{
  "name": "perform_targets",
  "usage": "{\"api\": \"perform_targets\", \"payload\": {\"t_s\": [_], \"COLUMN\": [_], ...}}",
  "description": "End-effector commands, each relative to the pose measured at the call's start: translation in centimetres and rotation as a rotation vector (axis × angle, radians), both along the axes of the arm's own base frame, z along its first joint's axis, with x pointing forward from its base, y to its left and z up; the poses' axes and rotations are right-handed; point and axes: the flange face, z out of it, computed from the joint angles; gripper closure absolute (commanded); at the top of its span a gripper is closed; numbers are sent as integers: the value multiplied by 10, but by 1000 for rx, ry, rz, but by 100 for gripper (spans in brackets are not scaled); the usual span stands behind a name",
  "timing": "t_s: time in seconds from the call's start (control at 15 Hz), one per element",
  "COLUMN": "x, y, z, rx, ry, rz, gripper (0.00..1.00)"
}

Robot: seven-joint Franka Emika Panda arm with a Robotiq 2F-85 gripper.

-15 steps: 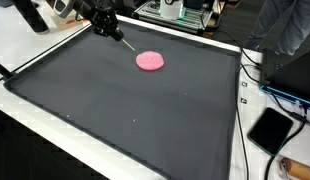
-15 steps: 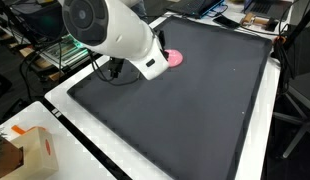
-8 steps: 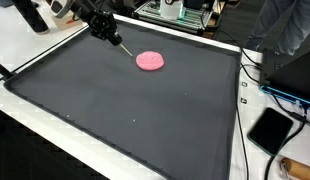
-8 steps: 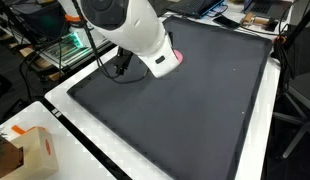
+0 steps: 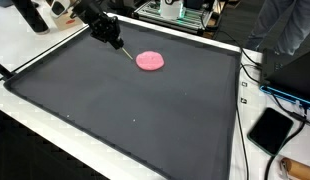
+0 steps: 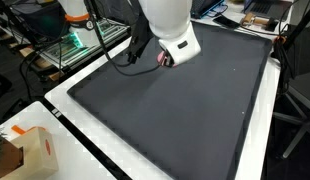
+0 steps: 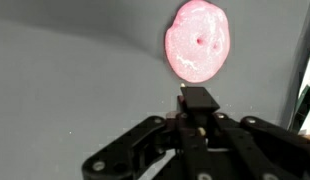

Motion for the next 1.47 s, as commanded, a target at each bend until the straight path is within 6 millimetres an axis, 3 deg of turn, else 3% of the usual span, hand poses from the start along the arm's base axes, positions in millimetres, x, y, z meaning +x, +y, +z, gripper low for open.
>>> {"api": "perform_targets", "payload": {"t_s": [0.0, 0.4, 1.0, 1.2, 1.27, 1.4], "x": [5, 3, -6, -11, 2, -2], "y": [25, 75, 157, 178, 171, 181], "z": [9, 27, 74, 86, 82, 87], "rx": [-92, -194, -330, -384, -336, -354], "ry": [19, 13, -103, -156, -130, -146], "rz": [42, 160, 324, 379, 360, 380], "gripper": [97, 97, 97, 97, 88, 88]}}
